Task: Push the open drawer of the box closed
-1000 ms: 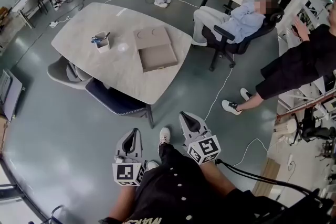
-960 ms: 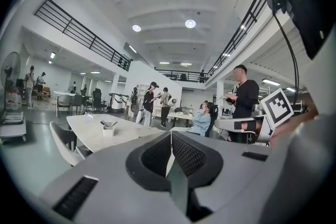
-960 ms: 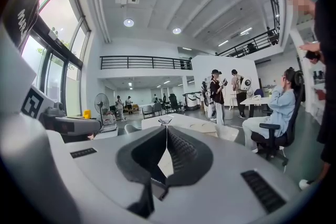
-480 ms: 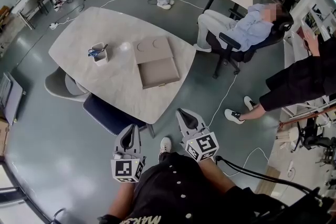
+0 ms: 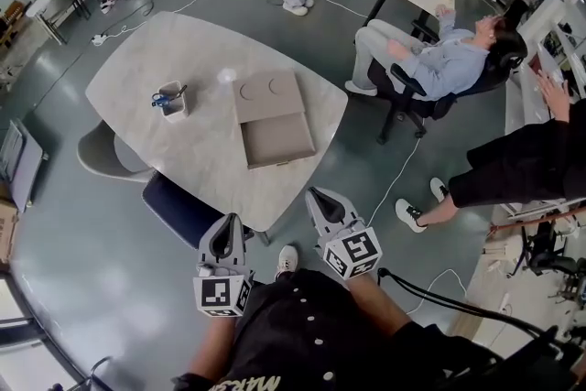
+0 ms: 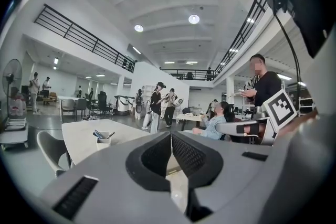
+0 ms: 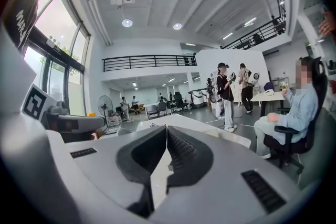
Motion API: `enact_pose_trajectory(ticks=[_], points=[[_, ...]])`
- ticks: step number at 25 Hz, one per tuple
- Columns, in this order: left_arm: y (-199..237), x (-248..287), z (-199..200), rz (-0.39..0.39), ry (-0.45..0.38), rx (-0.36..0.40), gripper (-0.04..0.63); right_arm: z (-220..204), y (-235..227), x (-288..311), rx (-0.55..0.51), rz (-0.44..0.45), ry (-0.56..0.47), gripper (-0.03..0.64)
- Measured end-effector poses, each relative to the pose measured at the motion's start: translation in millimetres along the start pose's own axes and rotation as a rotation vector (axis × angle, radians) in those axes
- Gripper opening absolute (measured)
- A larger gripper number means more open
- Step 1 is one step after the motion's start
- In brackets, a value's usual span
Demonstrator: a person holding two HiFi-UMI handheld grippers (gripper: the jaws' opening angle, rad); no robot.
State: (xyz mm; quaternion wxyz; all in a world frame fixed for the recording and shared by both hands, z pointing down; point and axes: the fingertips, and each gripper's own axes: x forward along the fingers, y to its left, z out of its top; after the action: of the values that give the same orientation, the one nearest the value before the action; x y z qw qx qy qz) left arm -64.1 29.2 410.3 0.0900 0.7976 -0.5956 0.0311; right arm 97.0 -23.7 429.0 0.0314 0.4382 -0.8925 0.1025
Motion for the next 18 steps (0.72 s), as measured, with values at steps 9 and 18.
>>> enact_pose_trajectory(ticks=[9,18], points=[[16.3,10.7,-2.5,0.011,0.033,0.001,0.017,-8.0,-6.4,27.6,0.054,0.006,0.029,-0.002],[42.4,44.5,0.7,-0.027,0.037,-0.008,0.017,0.9,-21.0,61.0,0.056,-0.055,0.028,-0.002]])
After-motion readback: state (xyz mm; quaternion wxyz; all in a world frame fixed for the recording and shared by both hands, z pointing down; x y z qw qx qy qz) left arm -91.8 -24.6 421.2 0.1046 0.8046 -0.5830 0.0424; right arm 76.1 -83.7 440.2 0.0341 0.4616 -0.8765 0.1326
